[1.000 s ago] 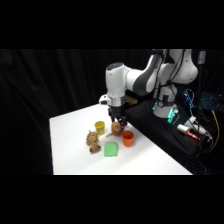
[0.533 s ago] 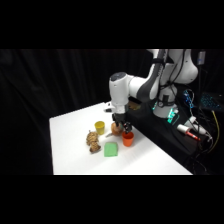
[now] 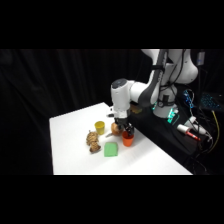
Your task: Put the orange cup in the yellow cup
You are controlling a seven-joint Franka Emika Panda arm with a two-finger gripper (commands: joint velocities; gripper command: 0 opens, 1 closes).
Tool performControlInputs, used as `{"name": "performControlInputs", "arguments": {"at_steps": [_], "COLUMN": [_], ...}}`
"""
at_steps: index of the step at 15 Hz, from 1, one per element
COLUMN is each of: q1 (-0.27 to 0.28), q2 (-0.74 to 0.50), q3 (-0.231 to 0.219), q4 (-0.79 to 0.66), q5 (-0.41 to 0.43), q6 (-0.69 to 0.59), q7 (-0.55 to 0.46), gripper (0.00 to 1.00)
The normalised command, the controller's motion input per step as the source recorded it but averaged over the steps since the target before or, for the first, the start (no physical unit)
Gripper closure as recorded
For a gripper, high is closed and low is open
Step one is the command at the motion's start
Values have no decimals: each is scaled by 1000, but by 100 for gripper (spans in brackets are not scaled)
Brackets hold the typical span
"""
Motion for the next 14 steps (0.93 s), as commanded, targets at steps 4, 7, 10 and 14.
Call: {"name": "performControlInputs", "arguments": {"at_steps": [4,7,10,14], "q1": [2,2,2,9], "q2": [34,16,-12,-135], "q3": [37,37,34,15], "q4": [-43,-31,-17,23], "q5": [117,105,97,58], "q6": [167,139,95,-106], "q7": [-81,-83,-87,-92], "gripper": [60,85,98,95]}}
